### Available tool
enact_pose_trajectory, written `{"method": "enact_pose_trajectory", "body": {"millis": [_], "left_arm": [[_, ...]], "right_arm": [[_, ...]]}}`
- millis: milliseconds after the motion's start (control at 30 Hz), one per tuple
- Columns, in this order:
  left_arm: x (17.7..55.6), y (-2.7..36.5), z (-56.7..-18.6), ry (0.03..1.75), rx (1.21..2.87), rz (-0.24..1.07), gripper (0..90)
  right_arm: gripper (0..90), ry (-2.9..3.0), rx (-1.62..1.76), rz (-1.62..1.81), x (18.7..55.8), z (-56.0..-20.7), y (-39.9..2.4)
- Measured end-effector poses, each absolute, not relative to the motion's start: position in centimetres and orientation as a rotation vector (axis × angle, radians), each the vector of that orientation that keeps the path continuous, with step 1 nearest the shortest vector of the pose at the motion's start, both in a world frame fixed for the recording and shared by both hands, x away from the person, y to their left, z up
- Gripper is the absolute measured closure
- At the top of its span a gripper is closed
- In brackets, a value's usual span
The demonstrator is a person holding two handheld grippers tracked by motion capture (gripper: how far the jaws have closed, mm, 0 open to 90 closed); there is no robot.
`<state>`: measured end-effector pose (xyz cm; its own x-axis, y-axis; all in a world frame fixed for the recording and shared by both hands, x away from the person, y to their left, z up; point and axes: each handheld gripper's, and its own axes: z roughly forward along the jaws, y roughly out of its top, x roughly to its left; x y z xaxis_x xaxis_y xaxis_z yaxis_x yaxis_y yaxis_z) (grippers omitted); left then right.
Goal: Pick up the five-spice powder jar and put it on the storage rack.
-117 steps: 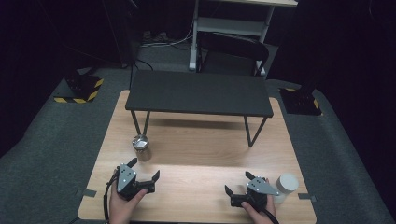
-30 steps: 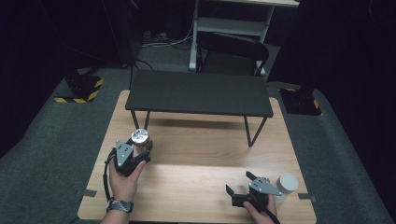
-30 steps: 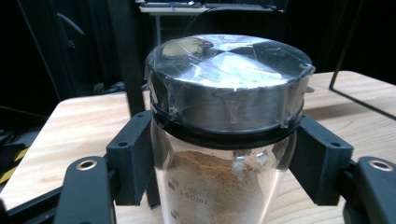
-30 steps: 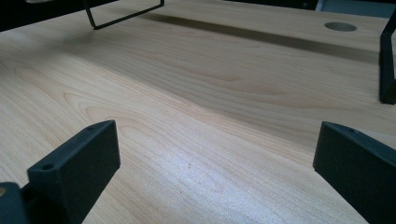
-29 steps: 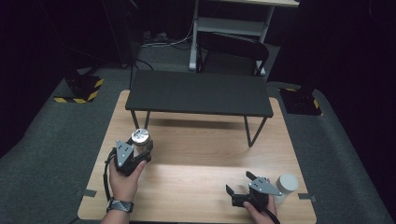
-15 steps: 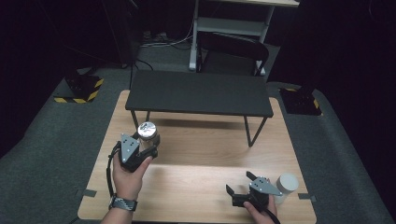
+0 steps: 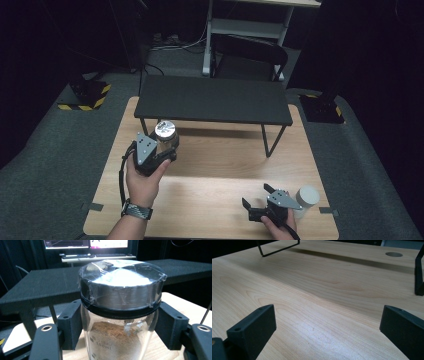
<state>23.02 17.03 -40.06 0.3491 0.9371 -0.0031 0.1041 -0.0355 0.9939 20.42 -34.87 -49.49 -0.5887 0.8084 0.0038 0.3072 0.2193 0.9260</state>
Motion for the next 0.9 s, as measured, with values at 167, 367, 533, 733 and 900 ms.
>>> {"method": "enact_pose_trajectory", "body": {"millis": [167, 367, 533, 733, 900], "left_arm": [[23.7, 16.4, -38.8, 0.994, 1.441, 0.901, 31.0], [24.4, 15.9, -37.5, 0.981, 1.427, 0.905, 31.0], [24.9, 15.6, -36.6, 0.973, 1.415, 0.905, 31.0], [26.0, 15.1, -35.4, 0.963, 1.404, 0.909, 31.0], [26.9, 14.8, -34.9, 0.957, 1.400, 0.919, 31.0]], "right_arm": [[0.3, 2.011, 1.026, 1.355, 20.4, -49.5, -34.9], [0.3, 2.011, 1.027, 1.357, 20.4, -49.5, -34.9], [0.3, 2.007, 1.030, 1.358, 20.4, -49.5, -34.9], [0.3, 2.010, 1.034, 1.359, 20.5, -49.5, -34.9], [0.3, 2.011, 1.028, 1.360, 20.5, -49.5, -35.0]]}}
